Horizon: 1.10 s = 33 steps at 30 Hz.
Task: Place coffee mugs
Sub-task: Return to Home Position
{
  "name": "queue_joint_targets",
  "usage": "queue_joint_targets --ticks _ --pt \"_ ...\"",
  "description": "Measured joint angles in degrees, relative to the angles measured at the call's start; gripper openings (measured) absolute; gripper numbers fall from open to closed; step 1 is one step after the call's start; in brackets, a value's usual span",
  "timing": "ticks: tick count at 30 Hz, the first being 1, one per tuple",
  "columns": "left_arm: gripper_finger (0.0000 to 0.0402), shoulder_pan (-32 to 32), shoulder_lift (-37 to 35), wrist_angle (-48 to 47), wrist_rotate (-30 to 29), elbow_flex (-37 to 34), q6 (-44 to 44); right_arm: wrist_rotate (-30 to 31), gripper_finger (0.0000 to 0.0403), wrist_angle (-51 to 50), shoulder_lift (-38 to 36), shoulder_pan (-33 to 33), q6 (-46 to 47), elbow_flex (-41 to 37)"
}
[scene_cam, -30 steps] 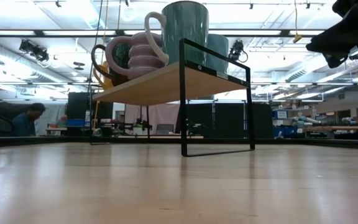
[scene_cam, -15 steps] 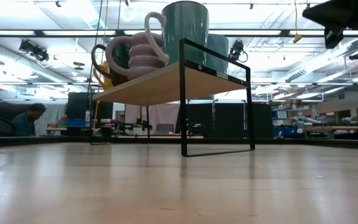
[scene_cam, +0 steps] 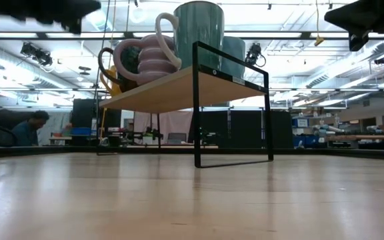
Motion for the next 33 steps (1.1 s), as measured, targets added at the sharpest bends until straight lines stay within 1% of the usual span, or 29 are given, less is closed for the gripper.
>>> queue_joint_targets --ticks 2,4,6,9,13,16,22,28,33 --pt "0.0007 1.72 -2.2 7.96 -0.25 -5.7 2.22 0.38 0.0027 0.08 0.0 0.0 -0.87 0.0" --pt "0.0006 3.53 -4.48 13.64 -0.44 -10.41 2.56 0.5 0.0027 1.28 -0.46 -0.02 -1.34 0.0" --pt "0.0007 5.24 -6.71 16.36 0.14 -13.72 2.25 0.42 0.0028 1.79 -1.56 -0.02 -1.43 0.02" --pt "0.0007 7.3 -10.09 16.19 2.67 -16.34 0.83 0.17 0.0029 1.81 -3.14 -0.02 -1.43 0.02" --pt "0.0006 8.6 -13.59 13.7 9.61 -17.59 -0.37 0.13 0.0027 2.11 -3.31 -0.02 -1.44 0.02" --pt "0.0006 8.6 -15.75 9.98 12.92 -17.66 -0.89 0.0 0.0028 2.11 -3.3 -0.02 -1.47 0.02" --pt "0.0007 8.55 -16.82 9.27 22.12 -17.66 -1.38 -0.02 0.0027 2.11 -3.3 0.0 -1.47 0.02" --pt "0.0008 8.53 -16.75 9.07 22.85 -17.66 -9.28 -0.02 0.0028 2.13 -3.28 0.0 -1.47 0.02" --pt "0.0009 8.53 -16.75 9.07 22.88 -17.66 -11.36 -0.02 0.0027 2.13 -3.28 0.0 -1.47 0.02"
